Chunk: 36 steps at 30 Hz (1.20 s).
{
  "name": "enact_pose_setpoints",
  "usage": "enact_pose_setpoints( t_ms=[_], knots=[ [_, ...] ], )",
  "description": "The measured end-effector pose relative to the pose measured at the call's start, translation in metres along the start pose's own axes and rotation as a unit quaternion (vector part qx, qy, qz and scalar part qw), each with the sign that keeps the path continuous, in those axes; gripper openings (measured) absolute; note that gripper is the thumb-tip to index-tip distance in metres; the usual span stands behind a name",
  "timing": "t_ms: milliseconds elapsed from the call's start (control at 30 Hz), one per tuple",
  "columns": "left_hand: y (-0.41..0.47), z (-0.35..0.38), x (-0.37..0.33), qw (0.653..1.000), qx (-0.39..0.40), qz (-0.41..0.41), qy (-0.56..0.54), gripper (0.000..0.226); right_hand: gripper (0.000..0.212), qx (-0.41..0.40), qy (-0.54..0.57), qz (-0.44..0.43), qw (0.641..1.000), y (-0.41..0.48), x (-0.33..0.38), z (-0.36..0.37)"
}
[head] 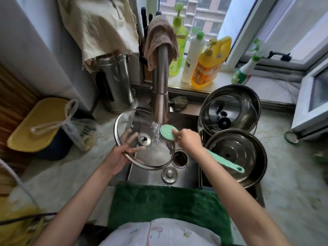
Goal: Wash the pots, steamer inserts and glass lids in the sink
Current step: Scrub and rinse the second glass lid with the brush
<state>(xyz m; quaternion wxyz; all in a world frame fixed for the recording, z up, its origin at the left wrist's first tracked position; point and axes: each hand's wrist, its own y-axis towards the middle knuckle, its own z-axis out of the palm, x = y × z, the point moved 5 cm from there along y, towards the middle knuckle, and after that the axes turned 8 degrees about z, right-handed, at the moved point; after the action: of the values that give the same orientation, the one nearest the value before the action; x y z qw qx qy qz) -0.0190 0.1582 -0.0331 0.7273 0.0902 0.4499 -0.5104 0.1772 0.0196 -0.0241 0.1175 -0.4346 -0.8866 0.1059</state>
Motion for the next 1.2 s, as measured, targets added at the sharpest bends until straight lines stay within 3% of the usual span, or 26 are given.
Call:
enact_pose_setpoints(
  t_ms=[67, 133, 300, 367, 400, 467, 533, 633, 733, 833, 900, 1033, 1200],
  knots=[
    [0.003, -0.002, 0.000, 0.999, -0.032, 0.015, -0.004, 0.066, 0.034, 0.062, 0.019, 0.000, 0.998, -0.027, 0.000, 0.010],
    [0.007, -0.001, 0.002, 0.998, -0.051, 0.029, 0.002, 0.071, 0.034, 0.150, 0.131, -0.011, 0.980, -0.055, 0.009, 0.016],
    [0.009, 0.004, 0.008, 0.998, -0.052, 0.023, 0.042, 0.084, 0.040, 0.262, 0.363, -0.051, 0.893, -0.077, 0.044, 0.018],
    [0.006, 0.008, 0.006, 0.997, -0.041, 0.026, 0.055, 0.092, 0.040, 0.298, 0.358, -0.049, 0.884, -0.072, 0.037, 0.019],
    [0.003, 0.011, 0.002, 0.997, -0.036, 0.036, 0.062, 0.092, 0.040, 0.300, 0.319, -0.047, 0.898, -0.067, 0.030, 0.018],
    [0.000, 0.010, -0.004, 0.995, -0.026, 0.048, 0.082, 0.087, 0.040, 0.259, 0.232, -0.009, 0.938, -0.052, 0.008, 0.014],
    [-0.003, 0.008, -0.010, 0.994, -0.019, 0.049, 0.096, 0.088, 0.040, 0.153, 0.201, 0.076, 0.965, -0.036, -0.017, 0.006],
    [-0.007, 0.009, -0.013, 0.997, -0.013, 0.045, 0.055, 0.093, 0.042, 0.016, 0.219, 0.145, 0.965, -0.030, -0.038, -0.001],
    [-0.010, 0.010, -0.014, 0.998, -0.014, 0.060, 0.015, 0.090, 0.032, -0.041, 0.376, 0.224, 0.898, -0.035, -0.047, 0.000],
    [-0.011, 0.007, -0.015, 0.997, 0.014, 0.070, 0.013, 0.104, 0.031, -0.002, 0.583, 0.251, 0.773, -0.043, -0.050, 0.018],
    [-0.013, 0.010, -0.019, 0.997, 0.041, 0.062, 0.022, 0.115, 0.026, 0.053, 0.651, 0.257, 0.712, -0.047, -0.048, 0.029],
    [-0.017, 0.016, -0.029, 0.994, 0.070, 0.082, 0.020, 0.101, 0.020, 0.143, 0.680, 0.233, 0.680, -0.054, -0.032, 0.041],
    [-0.016, 0.023, -0.034, 0.991, 0.096, 0.084, 0.038, 0.100, 0.015, 0.185, 0.730, 0.210, 0.623, -0.063, -0.004, 0.037]
  ],
)
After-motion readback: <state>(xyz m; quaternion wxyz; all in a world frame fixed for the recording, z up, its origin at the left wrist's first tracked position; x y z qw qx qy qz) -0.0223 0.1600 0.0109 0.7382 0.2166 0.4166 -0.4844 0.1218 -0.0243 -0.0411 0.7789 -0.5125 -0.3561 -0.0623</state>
